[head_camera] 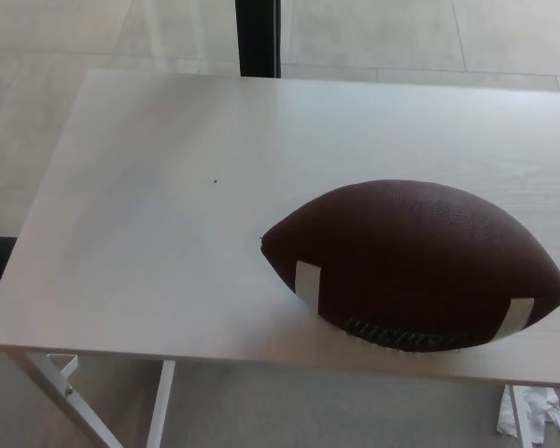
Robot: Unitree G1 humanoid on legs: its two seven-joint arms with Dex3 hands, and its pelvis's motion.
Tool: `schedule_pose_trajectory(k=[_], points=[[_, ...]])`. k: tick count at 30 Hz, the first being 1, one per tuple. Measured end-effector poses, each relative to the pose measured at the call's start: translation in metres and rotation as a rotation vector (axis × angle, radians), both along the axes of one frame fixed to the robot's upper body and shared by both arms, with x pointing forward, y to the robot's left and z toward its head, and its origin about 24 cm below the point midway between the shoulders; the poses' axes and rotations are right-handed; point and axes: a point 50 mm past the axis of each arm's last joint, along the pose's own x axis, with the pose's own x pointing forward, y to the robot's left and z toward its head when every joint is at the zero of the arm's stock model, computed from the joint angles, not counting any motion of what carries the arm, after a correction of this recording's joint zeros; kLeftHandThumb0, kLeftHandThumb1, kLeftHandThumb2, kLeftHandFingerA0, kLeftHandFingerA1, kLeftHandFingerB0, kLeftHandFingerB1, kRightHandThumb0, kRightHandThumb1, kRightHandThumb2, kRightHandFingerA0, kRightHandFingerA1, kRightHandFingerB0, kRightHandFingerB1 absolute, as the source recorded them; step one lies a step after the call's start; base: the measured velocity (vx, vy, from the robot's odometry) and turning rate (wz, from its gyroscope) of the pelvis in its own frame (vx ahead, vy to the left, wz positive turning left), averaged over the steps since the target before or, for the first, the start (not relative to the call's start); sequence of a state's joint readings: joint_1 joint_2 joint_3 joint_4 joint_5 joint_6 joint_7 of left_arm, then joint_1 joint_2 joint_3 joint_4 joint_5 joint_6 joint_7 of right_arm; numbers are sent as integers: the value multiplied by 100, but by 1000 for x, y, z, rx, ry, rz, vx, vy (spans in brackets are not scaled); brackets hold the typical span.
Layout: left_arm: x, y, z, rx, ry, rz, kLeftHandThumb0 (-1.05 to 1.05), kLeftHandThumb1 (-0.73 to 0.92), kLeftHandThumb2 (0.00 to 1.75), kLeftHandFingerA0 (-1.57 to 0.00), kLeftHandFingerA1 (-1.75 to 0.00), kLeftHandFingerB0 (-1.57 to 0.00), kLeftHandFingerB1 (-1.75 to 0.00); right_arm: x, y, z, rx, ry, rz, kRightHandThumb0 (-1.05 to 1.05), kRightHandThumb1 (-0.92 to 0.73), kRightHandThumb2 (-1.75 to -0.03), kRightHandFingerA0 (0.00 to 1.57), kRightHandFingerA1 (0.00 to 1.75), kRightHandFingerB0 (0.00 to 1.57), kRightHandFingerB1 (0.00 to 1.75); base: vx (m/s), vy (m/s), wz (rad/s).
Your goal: The robot uses both its hands to grab the left and right ends of a football kept in the middle of the desk infront of it, lifts it up and places it in the palm of a person
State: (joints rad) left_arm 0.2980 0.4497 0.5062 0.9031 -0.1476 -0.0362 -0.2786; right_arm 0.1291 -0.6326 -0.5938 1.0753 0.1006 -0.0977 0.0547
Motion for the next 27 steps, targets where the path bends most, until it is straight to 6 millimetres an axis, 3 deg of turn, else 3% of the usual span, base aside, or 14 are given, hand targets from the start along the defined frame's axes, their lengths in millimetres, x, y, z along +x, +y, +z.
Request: schedule_pose_trajectory(k=[1, 2, 3, 7, 8, 13, 15, 16, 19, 20, 22, 24, 25, 27], points=[[0, 3, 3, -1, -24, 13, -80, 73, 62, -61, -44, -45, -43, 0, -3, 3, -4, -17, -10, -75, -66, -60, 48, 67, 17, 29, 0, 0, 0], [0, 6, 7, -3, -54, 29, -78, 59, 100, -50, -56, -36, -54, 0, -5, 6, -8, -35, -20, -77, -68, -61, 34, 54, 15, 28, 0, 0, 0], [0, 9, 11, -3, -82, 43, -78, 77, 64, -59, -43, -41, -43, 0, -7, 9, -11, -48, -26, -84, -56, -92, 32, 57, 8, 39, 0, 0, 0], [11, 19, 26, 12, -218, 101, -73, 82, 65, -53, -40, -37, -42, 3, -13, 19, -5, -176, -73, -81, -59, -94, 31, 55, 9, 42, 0, 0, 0], [16, 21, 31, 26, -249, 106, -73, 83, 65, -45, -39, -33, -41, 6, -14, 22, -4, -214, -81, -80, -73, -62, 37, 45, 17, 31, 0, 0, 0], [59, 29, 64, 117, -427, 115, -80, 82, 66, -48, -38, -37, -38, 34, -19, 48, -26, -436, -83, -76, -71, -62, 38, 43, 20, 30, 0, 0, 0], [83, 31, 84, 155, -523, 103, -93, 78, 63, -62, -54, -49, -54, 51, -19, 62, -37, -537, -64, -78, -69, -61, 36, 49, 15, 30, 0, 0, 0], [96, 30, 96, 172, -575, 92, -105, 58, 105, -67, -70, -53, -71, 60, -19, 70, -43, -588, -48, -83, -73, -62, 46, 60, 14, 30, 0, 0, 0], [128, 24, 126, 210, -706, 50, -94, 58, 106, -51, -70, -40, -67, 83, -14, 90, -67, -694, 10, -86, -74, -63, 50, 73, 18, 33, 0, 0, 0], [137, 20, 137, 224, -750, 27, -97, 81, 65, -48, -61, -35, -57, 90, -11, 95, -73, -725, 32, -86, -74, -63, 51, 81, 20, 35, 0, 0, 0], [152, 13, 155, 247, -819, -15, -79, 88, 66, -43, -49, -30, -40, 102, -4, 102, -76, -771, 65, -101, -61, -88, 82, 100, 31, 66, 0, 0, 0], [167, 3, 173, 264, -883, -58, -67, 92, 73, -27, -48, -19, -39, 114, 4, 107, -74, -809, 101, -105, -64, -113, 70, 103, 43, 83, 0, 0, 0], [174, -3, 182, 270, -914, -83, -66, 92, 76, -25, -47, -16, -39, 120, 9, 108, -71, -826, 120, -103, -57, -110, 67, 104, 20, 72, 0, 0, 0], [190, -17, 199, 278, -977, -137, -66, 92, 76, -25, -47, -16, -39, 133, 22, 111, -60, -866, 162, -103, -57, -110, 67, 104, 20, 72, 0, 0, 0]])
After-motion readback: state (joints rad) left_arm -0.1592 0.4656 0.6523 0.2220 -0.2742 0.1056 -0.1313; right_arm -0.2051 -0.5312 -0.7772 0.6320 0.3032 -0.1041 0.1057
